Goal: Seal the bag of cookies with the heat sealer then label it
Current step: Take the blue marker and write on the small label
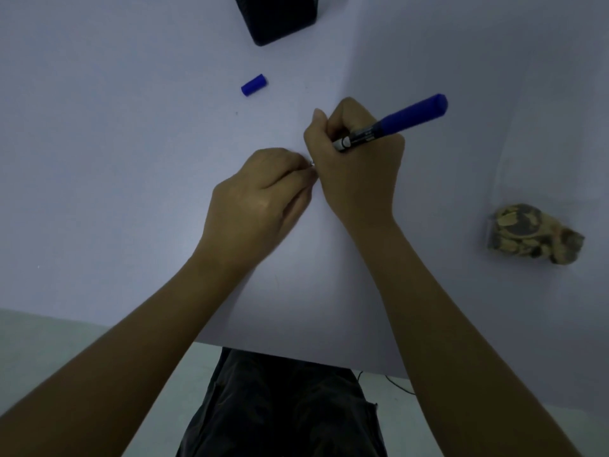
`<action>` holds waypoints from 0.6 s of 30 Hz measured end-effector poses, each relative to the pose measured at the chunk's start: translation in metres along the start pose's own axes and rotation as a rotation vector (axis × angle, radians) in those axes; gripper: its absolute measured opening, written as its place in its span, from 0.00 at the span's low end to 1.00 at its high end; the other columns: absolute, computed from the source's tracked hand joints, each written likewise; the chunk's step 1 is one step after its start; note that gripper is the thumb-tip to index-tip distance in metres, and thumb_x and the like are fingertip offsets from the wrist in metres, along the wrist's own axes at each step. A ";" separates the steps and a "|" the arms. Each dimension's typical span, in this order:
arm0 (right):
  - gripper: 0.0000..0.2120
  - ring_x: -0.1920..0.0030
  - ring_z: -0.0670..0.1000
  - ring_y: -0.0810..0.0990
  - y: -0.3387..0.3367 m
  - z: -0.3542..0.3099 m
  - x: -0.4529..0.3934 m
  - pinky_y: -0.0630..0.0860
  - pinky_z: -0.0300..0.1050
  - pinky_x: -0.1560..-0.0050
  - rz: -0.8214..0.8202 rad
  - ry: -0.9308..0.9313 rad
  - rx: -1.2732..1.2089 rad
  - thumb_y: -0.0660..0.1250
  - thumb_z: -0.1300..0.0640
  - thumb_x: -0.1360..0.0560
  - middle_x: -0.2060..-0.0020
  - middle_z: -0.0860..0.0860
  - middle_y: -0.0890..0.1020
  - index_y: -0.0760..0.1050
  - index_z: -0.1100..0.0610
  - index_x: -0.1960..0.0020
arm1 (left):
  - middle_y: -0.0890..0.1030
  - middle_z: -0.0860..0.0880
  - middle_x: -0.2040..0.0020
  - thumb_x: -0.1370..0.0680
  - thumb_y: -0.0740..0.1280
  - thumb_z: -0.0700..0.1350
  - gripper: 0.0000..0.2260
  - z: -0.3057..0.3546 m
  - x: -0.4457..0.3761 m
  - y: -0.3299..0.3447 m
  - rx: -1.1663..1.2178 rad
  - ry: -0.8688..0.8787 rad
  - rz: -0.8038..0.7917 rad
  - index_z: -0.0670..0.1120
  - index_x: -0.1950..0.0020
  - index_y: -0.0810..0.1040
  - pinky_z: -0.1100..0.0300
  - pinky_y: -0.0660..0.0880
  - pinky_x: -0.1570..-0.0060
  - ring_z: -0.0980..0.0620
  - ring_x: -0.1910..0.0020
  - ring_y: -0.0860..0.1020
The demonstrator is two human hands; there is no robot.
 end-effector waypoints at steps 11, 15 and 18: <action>0.13 0.79 0.50 0.71 0.001 0.000 0.000 0.69 0.43 0.76 -0.018 0.012 -0.006 0.68 0.61 0.27 0.79 0.52 0.72 0.70 0.60 0.69 | 0.84 0.40 0.50 0.21 0.68 0.42 0.08 0.000 -0.003 -0.001 -0.033 -0.005 0.007 0.38 0.49 0.84 0.57 0.77 0.50 0.44 0.51 0.82; 0.14 0.78 0.51 0.71 0.000 0.001 0.000 0.68 0.40 0.77 -0.021 0.025 -0.028 0.68 0.61 0.26 0.79 0.50 0.71 0.68 0.56 0.68 | 0.85 0.41 0.52 0.22 0.69 0.42 0.07 0.001 -0.002 -0.002 -0.043 0.010 0.023 0.39 0.50 0.84 0.57 0.76 0.48 0.44 0.51 0.82; 0.14 0.78 0.50 0.71 0.000 0.000 -0.001 0.68 0.39 0.77 -0.020 0.021 -0.032 0.68 0.61 0.27 0.79 0.48 0.70 0.68 0.55 0.68 | 0.85 0.42 0.53 0.23 0.70 0.42 0.07 0.002 -0.002 -0.003 -0.049 0.021 0.032 0.40 0.50 0.85 0.59 0.75 0.45 0.44 0.51 0.83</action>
Point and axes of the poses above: each hand's wrist, its own x-axis away from the middle knuckle, its own y-axis out of the palm, z = x × y, the point moved 7 cm from there along -x, towards the middle knuckle
